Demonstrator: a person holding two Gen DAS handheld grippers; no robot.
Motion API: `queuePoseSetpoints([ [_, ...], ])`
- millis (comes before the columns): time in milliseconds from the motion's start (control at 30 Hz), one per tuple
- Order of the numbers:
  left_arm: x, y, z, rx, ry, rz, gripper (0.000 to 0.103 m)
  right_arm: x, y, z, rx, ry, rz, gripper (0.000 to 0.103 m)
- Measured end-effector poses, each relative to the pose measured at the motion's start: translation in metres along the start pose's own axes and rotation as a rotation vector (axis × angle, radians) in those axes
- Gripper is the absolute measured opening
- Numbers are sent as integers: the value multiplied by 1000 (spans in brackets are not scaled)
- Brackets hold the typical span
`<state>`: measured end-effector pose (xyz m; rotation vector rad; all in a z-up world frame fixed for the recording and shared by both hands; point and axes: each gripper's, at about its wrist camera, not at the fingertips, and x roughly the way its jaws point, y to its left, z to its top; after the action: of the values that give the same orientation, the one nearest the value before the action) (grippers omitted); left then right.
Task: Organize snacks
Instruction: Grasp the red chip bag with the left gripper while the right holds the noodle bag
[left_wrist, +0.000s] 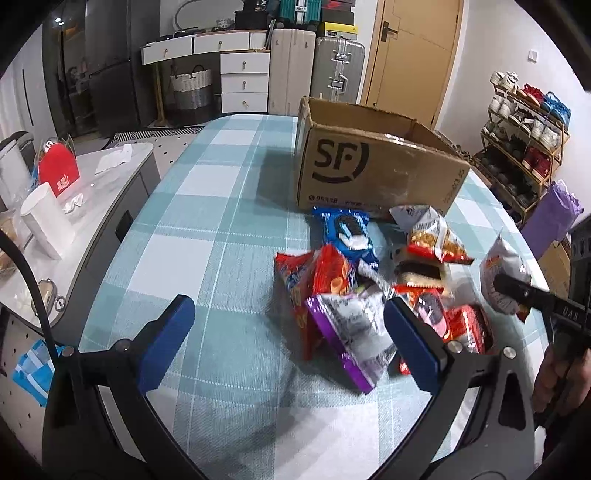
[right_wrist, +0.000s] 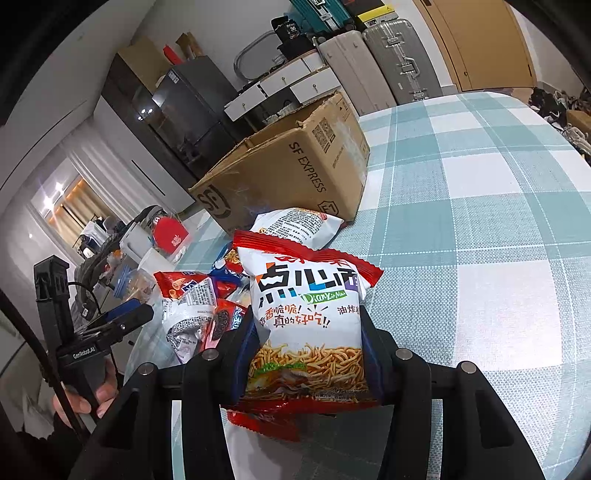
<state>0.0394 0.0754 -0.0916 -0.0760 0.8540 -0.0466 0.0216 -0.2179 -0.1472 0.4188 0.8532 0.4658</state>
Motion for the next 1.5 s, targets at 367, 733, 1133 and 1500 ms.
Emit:
queuePoseSetpoints([
  [367,20,4,24,-63,12,-28,102,-8,0,-3,4,-22,5,50],
  [733,59,15,24,-56,58,31,102,-10,0,-5,11,-17,-8,50],
  [1133,85,17,22,-53,138,-94,87,-5,3,-5,-1,-5,-6,50],
  [1500,90,30,26,-69,176,-151,55,-4,4,-5,-9,-3,-7,50],
])
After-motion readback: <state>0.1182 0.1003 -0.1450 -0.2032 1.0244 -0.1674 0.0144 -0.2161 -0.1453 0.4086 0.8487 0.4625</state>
